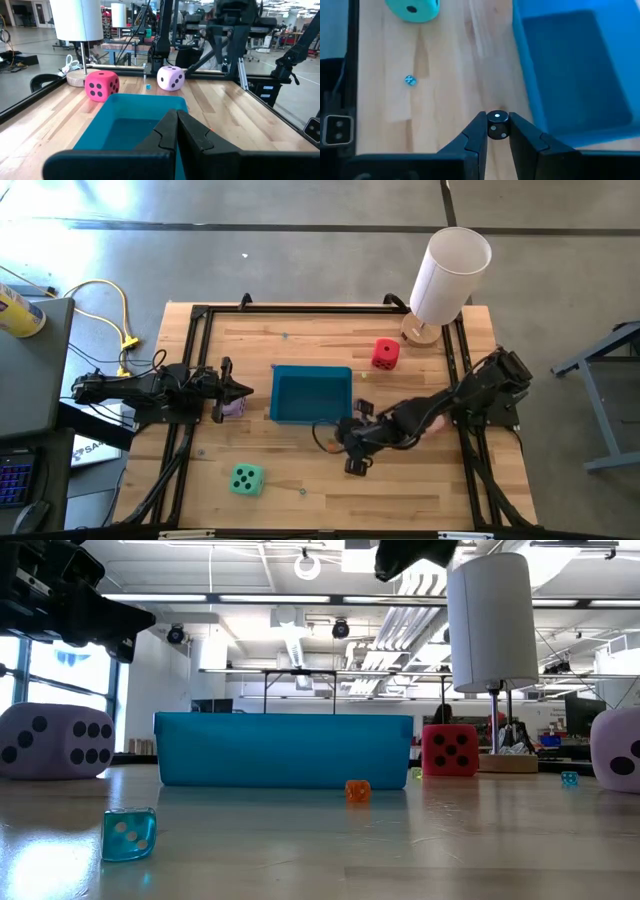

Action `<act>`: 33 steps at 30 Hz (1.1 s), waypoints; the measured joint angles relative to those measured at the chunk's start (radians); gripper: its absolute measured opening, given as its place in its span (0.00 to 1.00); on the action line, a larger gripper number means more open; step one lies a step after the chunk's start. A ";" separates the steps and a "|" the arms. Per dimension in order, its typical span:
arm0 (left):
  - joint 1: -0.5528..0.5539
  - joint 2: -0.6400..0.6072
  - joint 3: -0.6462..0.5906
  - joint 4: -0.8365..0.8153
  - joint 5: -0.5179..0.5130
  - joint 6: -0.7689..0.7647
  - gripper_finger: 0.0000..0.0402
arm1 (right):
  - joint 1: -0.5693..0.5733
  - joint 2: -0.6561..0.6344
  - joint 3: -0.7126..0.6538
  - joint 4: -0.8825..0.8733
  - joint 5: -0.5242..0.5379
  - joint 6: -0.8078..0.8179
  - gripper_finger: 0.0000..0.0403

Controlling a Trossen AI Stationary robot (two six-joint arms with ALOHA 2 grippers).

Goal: Pick & Place Dice
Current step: Put the small black dice into the blue bin

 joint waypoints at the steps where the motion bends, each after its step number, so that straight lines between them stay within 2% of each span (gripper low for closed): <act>1: 0.000 0.003 0.000 0.000 0.000 0.000 0.00 | -0.012 0.000 0.001 0.000 -0.001 -0.017 0.14; 11: 0.000 0.069 0.000 0.000 0.000 0.000 0.00 | -0.163 -0.001 0.001 -0.009 -0.063 -0.134 0.14; 18: 0.000 0.109 0.000 0.000 0.000 -0.009 0.00 | -0.248 0.018 0.001 -0.078 -0.091 -0.186 0.14; 26: 0.000 0.135 0.000 0.000 0.000 -0.017 0.00 | -0.272 0.109 0.000 -0.095 -0.159 -0.235 0.14; 33: 0.000 0.139 0.000 0.001 0.000 -0.019 0.00 | -0.274 0.163 0.000 -0.099 -0.163 -0.233 0.14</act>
